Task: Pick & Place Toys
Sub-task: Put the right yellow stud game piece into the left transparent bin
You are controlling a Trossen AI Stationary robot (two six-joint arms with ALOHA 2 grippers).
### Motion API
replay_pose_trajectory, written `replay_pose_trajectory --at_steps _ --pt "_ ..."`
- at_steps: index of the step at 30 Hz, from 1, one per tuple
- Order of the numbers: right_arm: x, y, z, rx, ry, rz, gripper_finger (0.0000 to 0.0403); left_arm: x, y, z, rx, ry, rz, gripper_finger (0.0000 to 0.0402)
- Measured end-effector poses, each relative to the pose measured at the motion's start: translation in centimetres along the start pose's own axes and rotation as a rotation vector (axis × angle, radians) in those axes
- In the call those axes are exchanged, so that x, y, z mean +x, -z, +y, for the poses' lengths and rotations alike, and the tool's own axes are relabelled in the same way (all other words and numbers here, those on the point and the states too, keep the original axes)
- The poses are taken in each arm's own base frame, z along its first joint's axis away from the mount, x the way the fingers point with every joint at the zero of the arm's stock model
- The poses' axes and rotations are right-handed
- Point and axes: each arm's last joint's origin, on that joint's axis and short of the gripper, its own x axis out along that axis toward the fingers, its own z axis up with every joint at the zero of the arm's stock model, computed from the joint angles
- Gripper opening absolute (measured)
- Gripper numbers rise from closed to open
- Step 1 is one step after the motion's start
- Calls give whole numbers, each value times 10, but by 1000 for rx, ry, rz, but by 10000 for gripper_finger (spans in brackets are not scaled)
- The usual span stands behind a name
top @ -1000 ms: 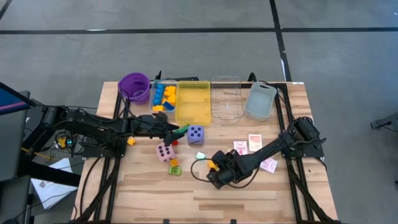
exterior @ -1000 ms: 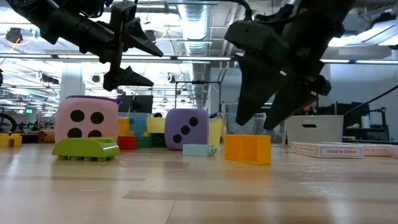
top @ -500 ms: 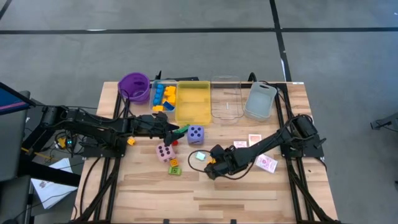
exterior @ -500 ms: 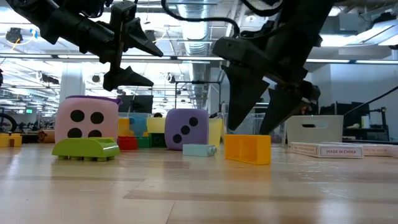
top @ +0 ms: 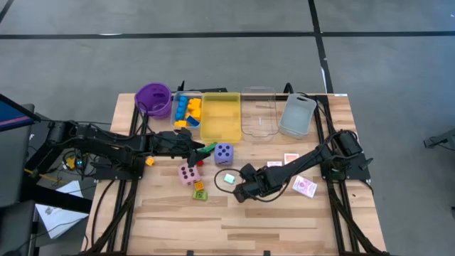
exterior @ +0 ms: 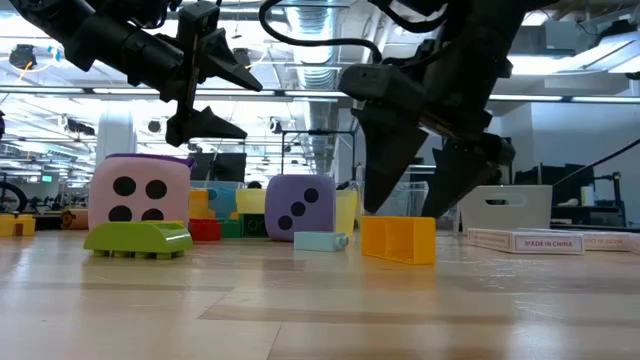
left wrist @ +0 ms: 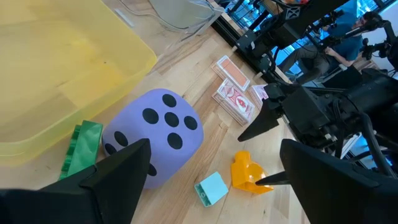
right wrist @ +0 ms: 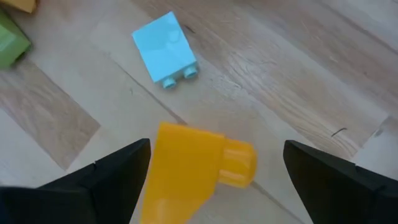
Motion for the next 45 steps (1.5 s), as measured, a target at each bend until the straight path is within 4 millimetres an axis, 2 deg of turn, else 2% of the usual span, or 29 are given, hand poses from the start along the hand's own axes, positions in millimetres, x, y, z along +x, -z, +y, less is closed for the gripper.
replay_pose_trajectory --at_steps 5,12,29,33,45 --pt "0 0 1 38 -13 25 361 0 0 0 0 0 0 351" --pt "15 8 7 99 -48 105 361 0 0 0 0 -3 2 351" --pt "18 11 8 97 -58 122 358 0 1 1 2 -11 12 351" --pt "19 11 8 96 -54 123 337 0 1 1 2 -11 12 351" --pt "19 12 8 104 -56 141 231 0 1 1 2 -11 12 351"
